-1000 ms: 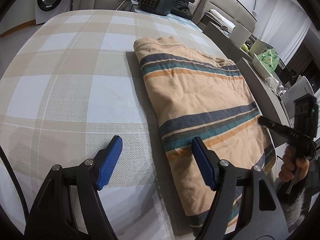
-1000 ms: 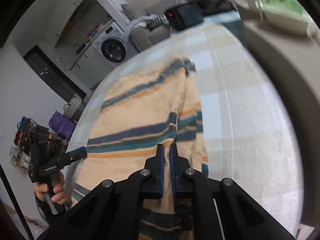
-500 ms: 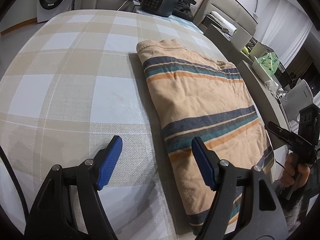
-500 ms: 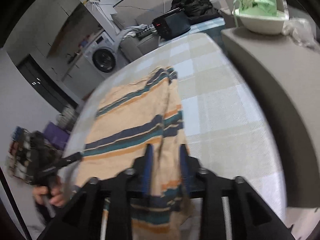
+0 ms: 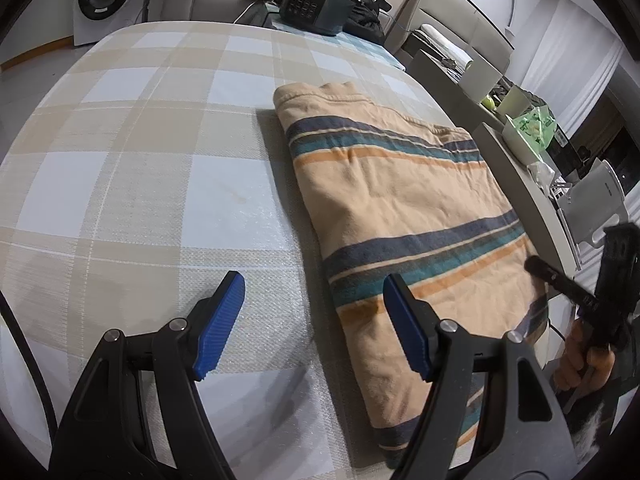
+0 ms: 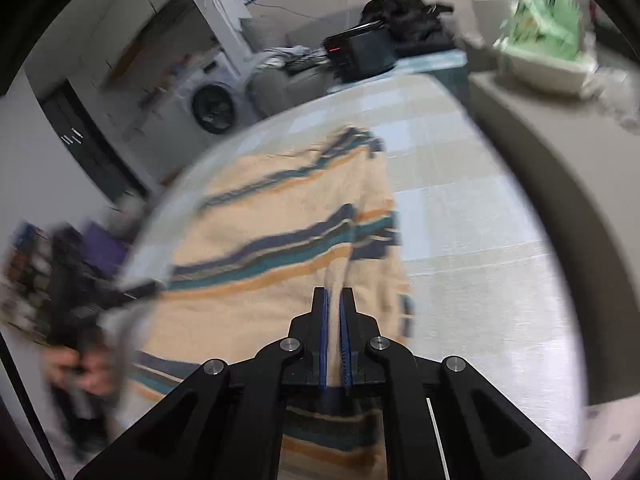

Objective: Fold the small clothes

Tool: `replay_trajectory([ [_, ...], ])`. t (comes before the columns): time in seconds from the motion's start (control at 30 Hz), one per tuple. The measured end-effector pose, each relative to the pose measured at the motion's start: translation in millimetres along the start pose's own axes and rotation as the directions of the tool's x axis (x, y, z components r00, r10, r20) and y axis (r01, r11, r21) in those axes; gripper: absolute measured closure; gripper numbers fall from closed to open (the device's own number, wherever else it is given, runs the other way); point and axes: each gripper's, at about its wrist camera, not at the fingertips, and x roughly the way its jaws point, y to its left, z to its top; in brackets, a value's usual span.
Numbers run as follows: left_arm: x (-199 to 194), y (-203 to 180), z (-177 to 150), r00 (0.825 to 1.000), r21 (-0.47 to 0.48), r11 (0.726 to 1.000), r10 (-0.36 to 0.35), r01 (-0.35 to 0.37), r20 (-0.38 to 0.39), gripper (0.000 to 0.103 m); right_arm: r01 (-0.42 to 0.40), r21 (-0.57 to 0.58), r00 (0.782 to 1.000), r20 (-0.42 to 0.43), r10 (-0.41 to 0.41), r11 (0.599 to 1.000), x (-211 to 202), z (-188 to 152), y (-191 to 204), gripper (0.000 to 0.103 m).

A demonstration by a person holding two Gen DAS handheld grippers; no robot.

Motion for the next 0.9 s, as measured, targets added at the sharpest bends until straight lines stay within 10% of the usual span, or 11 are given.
replay_trajectory([
  [0.9, -60.6, -34.0, -73.8, 0.995, 0.154, 0.984, -0.078, 0.087, -0.062, 0.034, -0.147, 0.059, 0.987, -0.059, 0.151, 0.987, -50.9, -53.8, -18.9, 0.059],
])
